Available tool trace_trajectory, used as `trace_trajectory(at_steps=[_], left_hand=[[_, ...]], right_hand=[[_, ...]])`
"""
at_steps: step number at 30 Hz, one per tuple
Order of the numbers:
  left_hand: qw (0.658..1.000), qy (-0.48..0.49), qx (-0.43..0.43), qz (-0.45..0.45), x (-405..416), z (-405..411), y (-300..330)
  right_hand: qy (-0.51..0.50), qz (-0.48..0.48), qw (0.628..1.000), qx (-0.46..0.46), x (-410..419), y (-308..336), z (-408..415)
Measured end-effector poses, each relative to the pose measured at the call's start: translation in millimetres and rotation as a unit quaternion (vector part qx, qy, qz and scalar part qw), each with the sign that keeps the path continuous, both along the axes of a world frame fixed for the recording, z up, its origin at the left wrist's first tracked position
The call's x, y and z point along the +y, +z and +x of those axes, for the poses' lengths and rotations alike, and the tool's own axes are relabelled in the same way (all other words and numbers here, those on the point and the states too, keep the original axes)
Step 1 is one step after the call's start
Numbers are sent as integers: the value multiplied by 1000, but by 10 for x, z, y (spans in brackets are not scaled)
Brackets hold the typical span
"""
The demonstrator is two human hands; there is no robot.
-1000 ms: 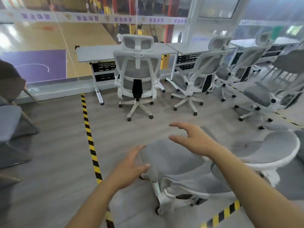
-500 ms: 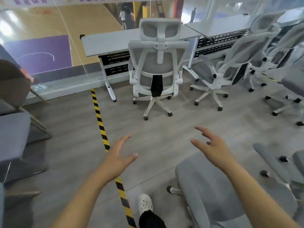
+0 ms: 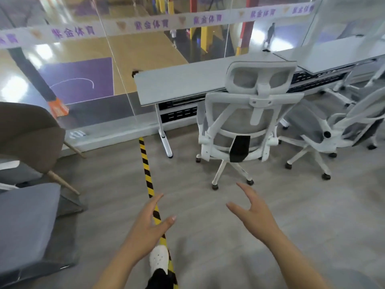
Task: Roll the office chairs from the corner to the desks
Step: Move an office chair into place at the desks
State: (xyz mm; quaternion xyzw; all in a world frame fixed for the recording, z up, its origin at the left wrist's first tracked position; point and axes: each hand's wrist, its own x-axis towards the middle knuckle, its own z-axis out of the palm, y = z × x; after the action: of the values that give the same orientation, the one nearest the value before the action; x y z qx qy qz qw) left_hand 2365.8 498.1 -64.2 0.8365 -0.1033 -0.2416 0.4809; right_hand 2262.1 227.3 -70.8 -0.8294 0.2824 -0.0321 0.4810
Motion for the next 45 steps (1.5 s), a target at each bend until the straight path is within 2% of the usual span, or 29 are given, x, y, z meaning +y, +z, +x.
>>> trace_trajectory(at_steps=[4,8,13,19,23,27,31,35,41,43,45], left_hand=[[1000,-22,-2,-17,-40,1099,-77],[994,-103,12,-32,-285,2140,88],[975,-213,-53,-32,-1101,3477,282],[937,-331,-112,-3,-2287,4528,378],[915,-383,-111,66,-3005,4952,317],[854,-476,-133,166,-3588,5349,245],[815,-536,-99,196,-3925,5599,199],[747,-616,-70,241,-4230,5724,12],[691,-696,-73,178,-4490,5763,-177],[701,-696,-64,143,-4450,5717,-218],[708,-695,-63,111,-4486,5690,-280]], right_hand=[[-37,-31,999,22,-34,160,805],[-83,-73,994,21,-172,606,1542],[-139,-149,979,-8,-587,1030,2323],[-140,-261,954,42,-1303,1231,3179],[-132,-334,930,78,-1837,1309,3885],[-142,-374,912,93,-2269,1270,4556],[-216,-339,899,175,-2563,1146,4941],[-305,-372,860,171,-2516,1009,5038],[-444,-283,836,156,-2426,956,5096],[-474,-270,828,129,-2425,928,5049],[-529,-254,805,88,-2403,889,5016]])
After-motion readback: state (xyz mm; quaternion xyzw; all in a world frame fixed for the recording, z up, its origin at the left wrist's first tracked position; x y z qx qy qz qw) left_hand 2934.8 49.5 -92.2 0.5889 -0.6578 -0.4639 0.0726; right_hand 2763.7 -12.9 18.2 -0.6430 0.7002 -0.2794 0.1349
